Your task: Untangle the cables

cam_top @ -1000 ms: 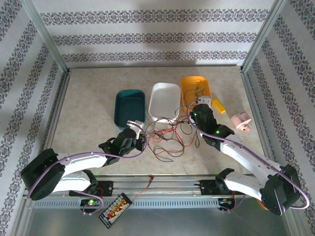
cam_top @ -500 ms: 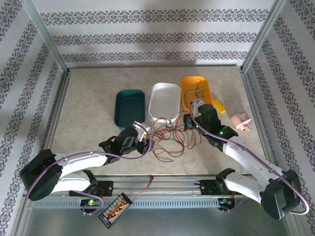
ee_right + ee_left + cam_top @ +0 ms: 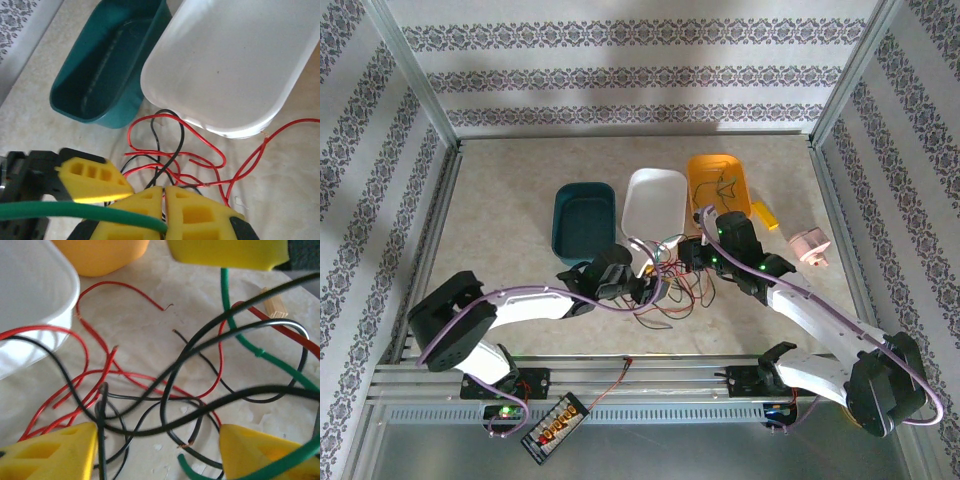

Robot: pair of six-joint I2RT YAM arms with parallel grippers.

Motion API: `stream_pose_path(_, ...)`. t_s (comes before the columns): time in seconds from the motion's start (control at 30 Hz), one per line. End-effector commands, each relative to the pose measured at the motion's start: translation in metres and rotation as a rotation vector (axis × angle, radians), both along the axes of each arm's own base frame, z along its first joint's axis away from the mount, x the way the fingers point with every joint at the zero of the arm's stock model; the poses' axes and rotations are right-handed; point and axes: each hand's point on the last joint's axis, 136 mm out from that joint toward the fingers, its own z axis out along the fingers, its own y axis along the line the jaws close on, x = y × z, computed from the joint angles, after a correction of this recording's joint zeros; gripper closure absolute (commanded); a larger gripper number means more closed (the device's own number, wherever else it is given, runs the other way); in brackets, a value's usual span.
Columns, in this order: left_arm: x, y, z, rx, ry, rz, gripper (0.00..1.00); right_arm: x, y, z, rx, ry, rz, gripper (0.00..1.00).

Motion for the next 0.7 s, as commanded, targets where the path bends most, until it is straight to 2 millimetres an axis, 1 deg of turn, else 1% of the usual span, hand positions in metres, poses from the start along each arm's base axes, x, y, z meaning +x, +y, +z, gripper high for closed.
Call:
stream_pose_path(0.0, 0.003, -0.024, 0.020, -0.090, -0.045, -0.046, 0.44, 0.003, 0.007, 0.021, 0.112, 0.002, 0.002, 1.00)
stream_pose_path(0.07, 0.007, -0.029, 0.019, -0.112, -0.040, -0.036, 0.55, 0.005, 0.006, 0.026, 0.160, 0.012, -0.013, 1.00)
stream_pose_path(0.17, 0.015, -0.028, 0.015, -0.134, -0.044, 0.013, 0.81, 0.008, 0.002, 0.031, 0.181, 0.010, -0.029, 1.00)
stream_pose_path(0.2, 0.017, -0.026, 0.014, -0.142, -0.046, 0.031, 0.86, 0.008, 0.000, 0.033, 0.181, 0.003, -0.035, 1.00)
stream_pose_path(0.27, 0.020, -0.022, 0.014, -0.152, -0.049, 0.064, 0.92, 0.010, -0.006, 0.034, 0.170, -0.006, -0.060, 1.00)
stream_pose_path(0.33, 0.021, -0.017, 0.013, -0.154, -0.054, 0.090, 0.97, 0.012, -0.014, 0.033, 0.142, -0.019, -0.096, 1.00)
stream_pose_path(0.4, 0.021, -0.010, 0.013, -0.154, -0.057, 0.116, 1.00, 0.015, -0.029, 0.029, 0.098, -0.029, -0.158, 1.00)
stream_pose_path(0.57, 0.019, 0.012, 0.005, -0.121, -0.052, 0.191, 1.00, 0.023, -0.066, 0.021, 0.008, -0.059, -0.321, 1.00)
stream_pose_path(0.67, 0.015, 0.027, -0.001, -0.094, -0.042, 0.229, 1.00, 0.025, -0.080, 0.019, -0.005, -0.054, -0.374, 1.00)
